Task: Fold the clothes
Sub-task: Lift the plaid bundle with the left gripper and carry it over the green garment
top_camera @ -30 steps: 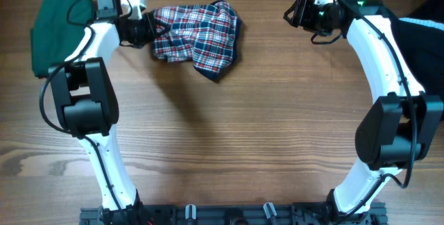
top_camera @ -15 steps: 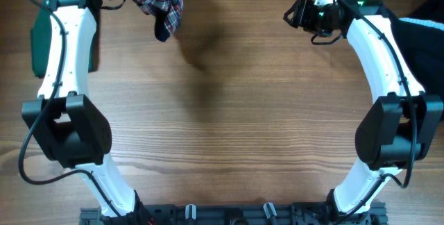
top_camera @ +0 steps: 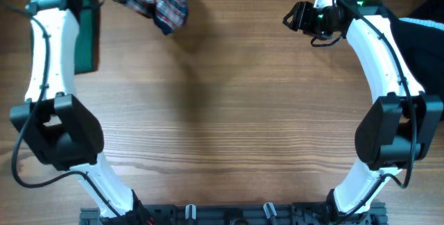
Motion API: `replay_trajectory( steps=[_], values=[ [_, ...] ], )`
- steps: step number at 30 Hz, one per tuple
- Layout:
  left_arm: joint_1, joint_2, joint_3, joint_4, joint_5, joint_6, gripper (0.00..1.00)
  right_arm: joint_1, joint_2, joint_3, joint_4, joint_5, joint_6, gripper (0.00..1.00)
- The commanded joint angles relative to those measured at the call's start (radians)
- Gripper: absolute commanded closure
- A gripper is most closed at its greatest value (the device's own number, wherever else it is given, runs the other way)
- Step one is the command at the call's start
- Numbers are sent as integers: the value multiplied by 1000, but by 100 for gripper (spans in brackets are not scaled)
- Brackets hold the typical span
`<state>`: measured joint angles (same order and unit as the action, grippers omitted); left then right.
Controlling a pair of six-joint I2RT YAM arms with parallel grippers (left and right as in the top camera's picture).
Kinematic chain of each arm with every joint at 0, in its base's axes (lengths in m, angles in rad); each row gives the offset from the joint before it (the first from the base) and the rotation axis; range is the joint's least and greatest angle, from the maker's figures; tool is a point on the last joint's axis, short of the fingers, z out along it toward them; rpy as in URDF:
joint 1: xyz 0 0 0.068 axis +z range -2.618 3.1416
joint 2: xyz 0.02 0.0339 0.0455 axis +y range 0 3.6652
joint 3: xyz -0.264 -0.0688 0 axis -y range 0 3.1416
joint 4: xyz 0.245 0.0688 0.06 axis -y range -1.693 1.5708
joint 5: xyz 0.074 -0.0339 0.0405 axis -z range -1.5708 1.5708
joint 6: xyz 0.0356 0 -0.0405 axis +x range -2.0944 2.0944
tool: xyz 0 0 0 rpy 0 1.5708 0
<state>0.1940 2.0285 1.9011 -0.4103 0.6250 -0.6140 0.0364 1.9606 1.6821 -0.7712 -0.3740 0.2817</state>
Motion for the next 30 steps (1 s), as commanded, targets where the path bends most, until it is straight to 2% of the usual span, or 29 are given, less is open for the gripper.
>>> replay_trajectory(
  steps=[1,9,16,26,30],
  values=[
    [70,-22,17,18,-92,-117,96,6,-1,8,-6,-20,-36,37],
    [214,-22,17,31,-169,-264,96,6,-1,8,-8,-27,-47,33],
    [336,-21,17,55,-174,-288,96,6,-1,8,-7,-54,-48,32],
    [347,-15,17,234,-275,-386,96,11,-1,8,-10,-133,-46,31],
    [337,9,17,297,-286,-439,96,19,-1,8,-16,-133,-47,27]
  ],
)
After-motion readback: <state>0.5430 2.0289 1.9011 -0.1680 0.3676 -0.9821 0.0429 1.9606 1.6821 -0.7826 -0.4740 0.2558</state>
